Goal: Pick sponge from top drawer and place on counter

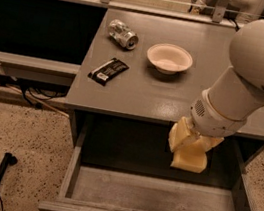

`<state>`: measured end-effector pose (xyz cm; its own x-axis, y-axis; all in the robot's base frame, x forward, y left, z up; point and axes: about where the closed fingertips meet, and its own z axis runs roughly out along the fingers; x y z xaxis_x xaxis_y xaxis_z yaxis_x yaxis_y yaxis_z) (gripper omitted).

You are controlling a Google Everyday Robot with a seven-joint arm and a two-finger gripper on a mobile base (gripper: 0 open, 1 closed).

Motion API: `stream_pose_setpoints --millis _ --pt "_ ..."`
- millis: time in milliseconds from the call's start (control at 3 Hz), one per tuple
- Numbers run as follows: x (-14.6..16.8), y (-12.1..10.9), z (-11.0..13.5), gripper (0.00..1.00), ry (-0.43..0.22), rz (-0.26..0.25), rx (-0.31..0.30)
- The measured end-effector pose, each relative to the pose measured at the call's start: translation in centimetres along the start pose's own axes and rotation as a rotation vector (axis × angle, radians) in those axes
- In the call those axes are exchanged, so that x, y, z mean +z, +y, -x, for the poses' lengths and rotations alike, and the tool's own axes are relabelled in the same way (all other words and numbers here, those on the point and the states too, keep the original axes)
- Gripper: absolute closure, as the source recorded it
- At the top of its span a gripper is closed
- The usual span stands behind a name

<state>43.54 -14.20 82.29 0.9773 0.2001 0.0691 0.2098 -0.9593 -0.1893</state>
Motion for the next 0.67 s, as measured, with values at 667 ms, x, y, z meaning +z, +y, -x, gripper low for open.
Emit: stream_pose_setpoints --millis 667 --pt "-3.9 3.2 -4.9 1.00 0.053 0.095 0.073"
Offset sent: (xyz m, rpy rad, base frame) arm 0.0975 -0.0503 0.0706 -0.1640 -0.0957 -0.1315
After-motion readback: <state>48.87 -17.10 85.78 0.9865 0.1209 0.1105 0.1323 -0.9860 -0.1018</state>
